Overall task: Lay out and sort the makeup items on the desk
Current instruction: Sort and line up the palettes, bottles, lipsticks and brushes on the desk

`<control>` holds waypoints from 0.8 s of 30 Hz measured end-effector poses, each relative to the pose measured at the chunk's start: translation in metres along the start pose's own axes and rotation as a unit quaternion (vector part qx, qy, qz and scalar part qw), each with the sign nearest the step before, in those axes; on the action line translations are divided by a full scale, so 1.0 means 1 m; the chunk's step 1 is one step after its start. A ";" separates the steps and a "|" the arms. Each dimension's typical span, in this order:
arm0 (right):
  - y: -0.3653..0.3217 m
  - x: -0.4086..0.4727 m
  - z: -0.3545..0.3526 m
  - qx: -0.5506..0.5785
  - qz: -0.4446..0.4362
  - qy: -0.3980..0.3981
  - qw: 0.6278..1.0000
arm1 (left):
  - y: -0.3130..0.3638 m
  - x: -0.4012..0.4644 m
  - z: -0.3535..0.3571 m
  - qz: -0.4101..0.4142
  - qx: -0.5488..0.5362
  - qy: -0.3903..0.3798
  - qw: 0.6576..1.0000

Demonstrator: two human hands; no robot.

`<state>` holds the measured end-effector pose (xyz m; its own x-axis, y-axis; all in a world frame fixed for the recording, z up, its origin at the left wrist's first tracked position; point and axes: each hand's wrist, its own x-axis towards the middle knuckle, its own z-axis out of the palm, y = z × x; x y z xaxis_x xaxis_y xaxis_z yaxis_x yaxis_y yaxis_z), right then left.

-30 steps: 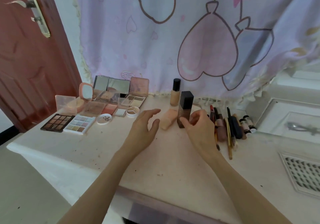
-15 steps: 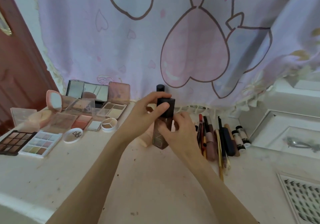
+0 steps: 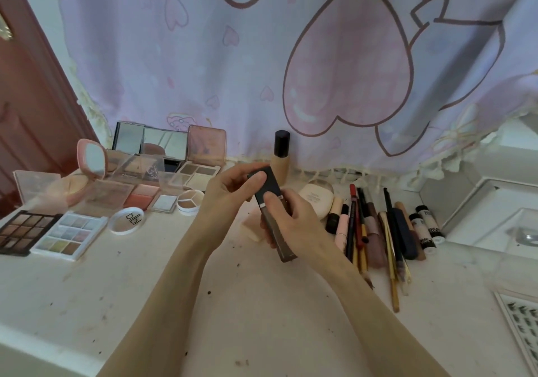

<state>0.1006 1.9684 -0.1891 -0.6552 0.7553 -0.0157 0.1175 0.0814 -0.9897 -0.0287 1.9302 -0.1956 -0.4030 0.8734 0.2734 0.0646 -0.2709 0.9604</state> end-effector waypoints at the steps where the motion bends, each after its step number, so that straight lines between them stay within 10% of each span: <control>1: 0.002 0.000 0.002 -0.017 -0.016 0.005 1.000 | 0.000 0.000 0.000 -0.003 -0.007 0.006 1.000; 24: -0.001 0.003 0.005 -0.023 -0.024 -0.011 0.999 | -0.007 -0.001 0.001 -0.010 -0.057 0.060 0.997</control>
<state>0.0946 1.9678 -0.1893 -0.6777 0.7348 0.0273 0.1202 0.1473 -0.9818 -0.0281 1.9318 -0.2025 -0.5094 0.8264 0.2399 -0.0452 -0.3041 0.9516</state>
